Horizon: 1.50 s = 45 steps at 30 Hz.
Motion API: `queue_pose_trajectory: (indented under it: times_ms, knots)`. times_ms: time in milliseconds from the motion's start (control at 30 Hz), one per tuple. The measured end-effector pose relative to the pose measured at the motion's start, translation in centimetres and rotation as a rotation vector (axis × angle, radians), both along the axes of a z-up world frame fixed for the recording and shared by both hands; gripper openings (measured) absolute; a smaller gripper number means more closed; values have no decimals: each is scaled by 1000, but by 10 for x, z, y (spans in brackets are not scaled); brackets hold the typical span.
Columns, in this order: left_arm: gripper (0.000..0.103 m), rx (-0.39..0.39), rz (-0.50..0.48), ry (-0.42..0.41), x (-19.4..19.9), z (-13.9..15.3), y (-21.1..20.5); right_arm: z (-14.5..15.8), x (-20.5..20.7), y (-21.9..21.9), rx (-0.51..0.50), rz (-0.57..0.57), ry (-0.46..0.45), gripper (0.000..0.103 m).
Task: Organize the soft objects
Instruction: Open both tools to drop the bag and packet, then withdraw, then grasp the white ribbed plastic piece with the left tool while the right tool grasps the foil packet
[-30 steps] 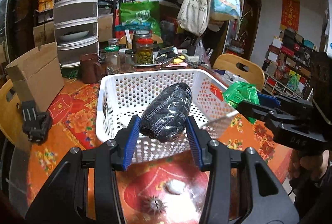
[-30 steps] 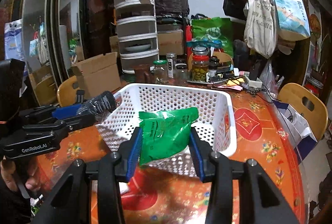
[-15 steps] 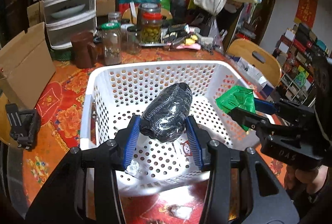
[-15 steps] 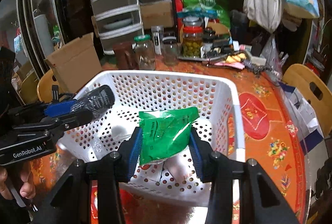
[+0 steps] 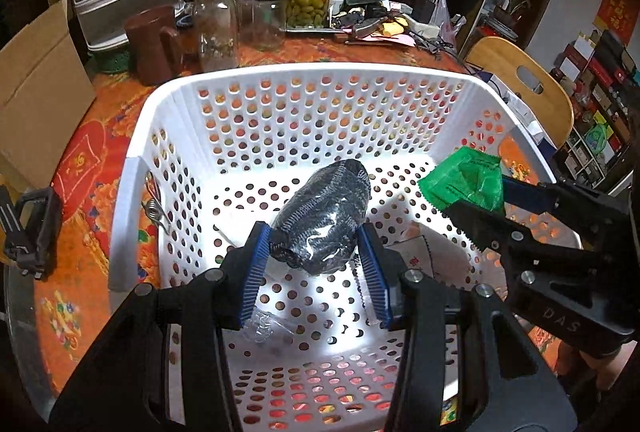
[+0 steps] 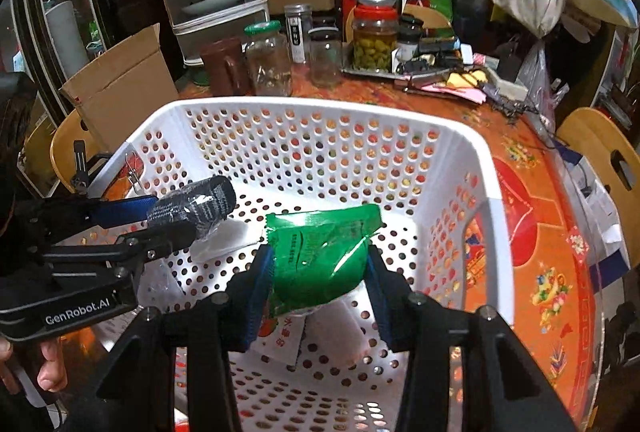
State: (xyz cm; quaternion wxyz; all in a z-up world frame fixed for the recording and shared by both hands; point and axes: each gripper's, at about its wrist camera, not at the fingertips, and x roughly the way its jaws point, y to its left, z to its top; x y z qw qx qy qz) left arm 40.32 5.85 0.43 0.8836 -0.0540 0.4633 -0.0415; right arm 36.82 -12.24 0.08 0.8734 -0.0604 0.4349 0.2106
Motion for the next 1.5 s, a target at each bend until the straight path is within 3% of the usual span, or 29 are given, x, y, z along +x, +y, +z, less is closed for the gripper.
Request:
queue_pose_trajectory:
  times_ms: [133, 233, 300, 467, 567, 667, 800, 1000, 1233, 1500]
  knots:
    - [43, 3, -3, -16, -1, -1, 1, -3, 1, -2, 14, -8, -4, 47]
    - [48, -22, -11, -25, -3, 2, 1, 0, -1, -2, 18, -20, -26, 54]
    - [61, -21, -8, -44, -7, 6, 1, 5, -5, -3, 20, -21, -44, 75]
    - [77, -33, 0, -115, -24, 26, 3, 19, -17, -10, 34, -31, -86, 87]
    - [89, -59, 3, -164, -43, 43, 8, 31, -30, -18, 46, -47, -134, 103]
    - [103, -85, -22, -227, -74, 61, 13, 46, -53, -30, 110, -57, -213, 103]
    - [103, -48, -16, -306, -123, 77, 16, 52, -83, -42, 155, -43, -240, 103]
    - [103, -35, -34, -329, -175, 80, 12, 51, -126, -55, 184, -61, -250, 103]
    - [103, -28, -10, -332, -228, 52, 12, 44, -177, -59, 197, -33, -281, 103]
    - [103, -8, 8, -293, -263, -1, 5, 8, -212, -55, 203, -18, -257, 103]
